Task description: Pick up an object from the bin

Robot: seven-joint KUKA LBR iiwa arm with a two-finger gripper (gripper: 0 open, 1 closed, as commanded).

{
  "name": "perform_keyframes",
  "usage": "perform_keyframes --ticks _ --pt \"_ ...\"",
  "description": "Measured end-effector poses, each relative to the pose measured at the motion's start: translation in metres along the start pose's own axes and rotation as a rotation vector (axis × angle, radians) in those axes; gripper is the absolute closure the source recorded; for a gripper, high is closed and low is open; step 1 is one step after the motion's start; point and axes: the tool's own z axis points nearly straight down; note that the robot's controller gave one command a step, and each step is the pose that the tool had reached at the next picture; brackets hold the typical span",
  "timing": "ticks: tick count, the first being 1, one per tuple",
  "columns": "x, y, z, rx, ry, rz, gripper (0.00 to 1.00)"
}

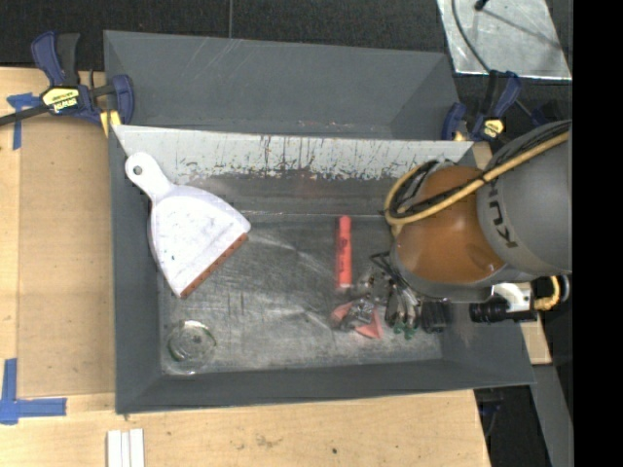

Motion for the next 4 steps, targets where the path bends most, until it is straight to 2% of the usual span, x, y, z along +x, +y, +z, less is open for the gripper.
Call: perform_keyframes --ticks 1,2,3,4 --pt "0.0 0.0 0.0 0.0 0.0 0.0 1.0" --pt "0.007 -0.012 -0.045 0.007 0.02 0.059 1.0" --pt "-0.012 -0.01 -0.09 0.006 0.014 0.117 1.0" --pt "-0.012 -0.01 -0.09 0.006 0.014 0.117 1.0"
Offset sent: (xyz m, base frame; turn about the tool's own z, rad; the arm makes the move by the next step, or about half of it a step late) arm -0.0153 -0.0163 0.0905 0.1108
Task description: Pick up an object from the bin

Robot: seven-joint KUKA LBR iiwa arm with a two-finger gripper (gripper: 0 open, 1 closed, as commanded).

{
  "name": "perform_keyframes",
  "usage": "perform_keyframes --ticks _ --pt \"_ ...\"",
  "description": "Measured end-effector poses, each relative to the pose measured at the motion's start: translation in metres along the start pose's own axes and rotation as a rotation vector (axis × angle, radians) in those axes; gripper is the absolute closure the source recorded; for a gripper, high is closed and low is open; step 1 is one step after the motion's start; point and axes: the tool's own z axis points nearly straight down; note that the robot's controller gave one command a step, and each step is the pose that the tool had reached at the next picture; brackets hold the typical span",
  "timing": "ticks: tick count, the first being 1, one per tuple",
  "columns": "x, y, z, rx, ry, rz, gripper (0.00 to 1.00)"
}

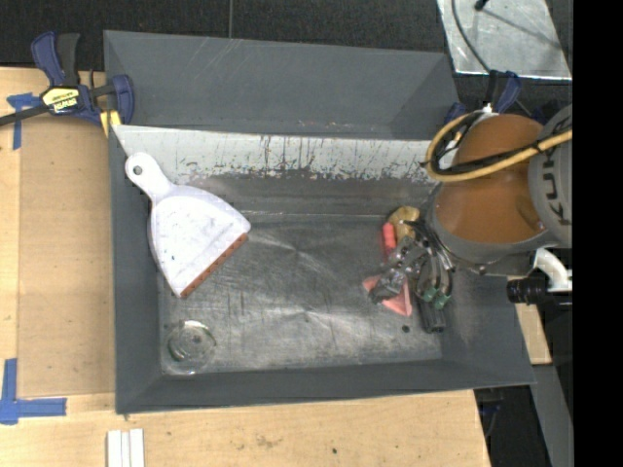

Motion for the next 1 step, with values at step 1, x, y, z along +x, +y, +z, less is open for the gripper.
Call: perform_keyframes --ticks 1 --pt "-0.0141 -0.0044 0.052 -0.003 -0.007 0.027 1.0"
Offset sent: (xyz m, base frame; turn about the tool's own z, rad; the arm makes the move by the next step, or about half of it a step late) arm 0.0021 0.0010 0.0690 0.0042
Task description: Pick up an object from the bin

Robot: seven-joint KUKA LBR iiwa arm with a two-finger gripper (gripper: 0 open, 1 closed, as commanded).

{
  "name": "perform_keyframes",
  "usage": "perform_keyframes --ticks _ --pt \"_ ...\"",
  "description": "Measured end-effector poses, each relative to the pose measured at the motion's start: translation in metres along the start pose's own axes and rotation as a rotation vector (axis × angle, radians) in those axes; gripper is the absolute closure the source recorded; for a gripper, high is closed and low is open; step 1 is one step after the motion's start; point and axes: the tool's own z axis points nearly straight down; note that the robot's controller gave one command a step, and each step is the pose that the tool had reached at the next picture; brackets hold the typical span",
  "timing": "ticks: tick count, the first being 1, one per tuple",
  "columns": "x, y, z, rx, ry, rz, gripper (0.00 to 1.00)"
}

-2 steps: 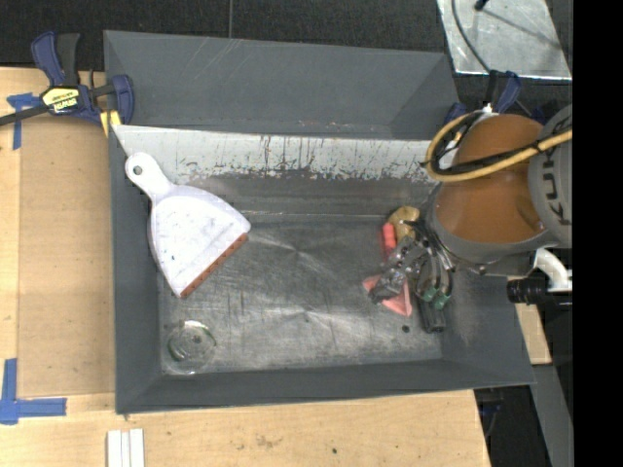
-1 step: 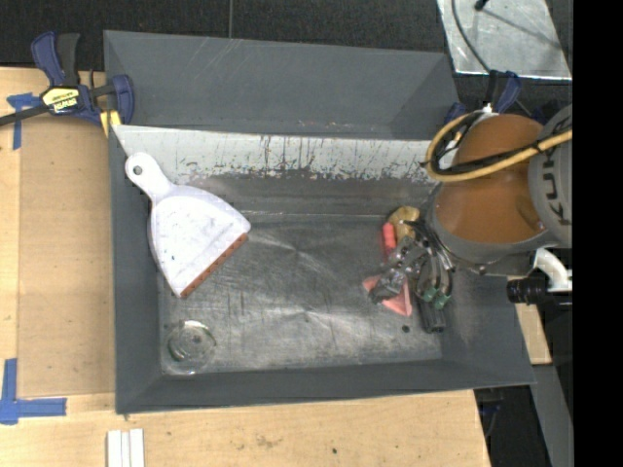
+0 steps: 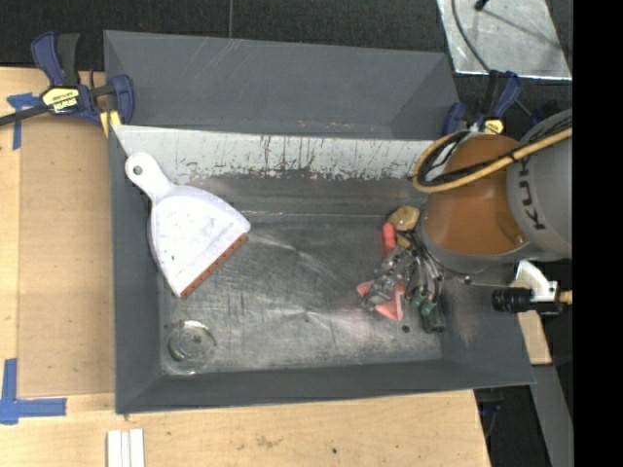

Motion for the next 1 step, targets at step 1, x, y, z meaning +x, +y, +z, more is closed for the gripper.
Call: perform_keyframes --ticks 1 --pt "0.0081 -0.0012 -0.0156 0.01 0.02 -0.005 1.0"
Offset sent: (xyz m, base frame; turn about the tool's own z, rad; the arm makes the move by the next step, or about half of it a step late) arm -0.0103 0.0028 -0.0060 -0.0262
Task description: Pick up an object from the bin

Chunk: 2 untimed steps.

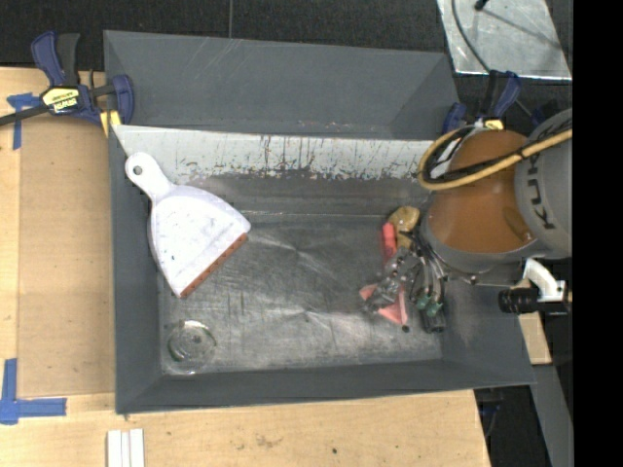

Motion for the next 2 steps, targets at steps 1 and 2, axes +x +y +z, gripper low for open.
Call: perform_keyframes --ticks 1,2 --pt "0.0008 -0.0014 0.0169 -0.006 -0.013 -0.019 1.0" --pt "0.0013 -0.0018 0.0215 -0.005 -0.012 -0.022 1.0"
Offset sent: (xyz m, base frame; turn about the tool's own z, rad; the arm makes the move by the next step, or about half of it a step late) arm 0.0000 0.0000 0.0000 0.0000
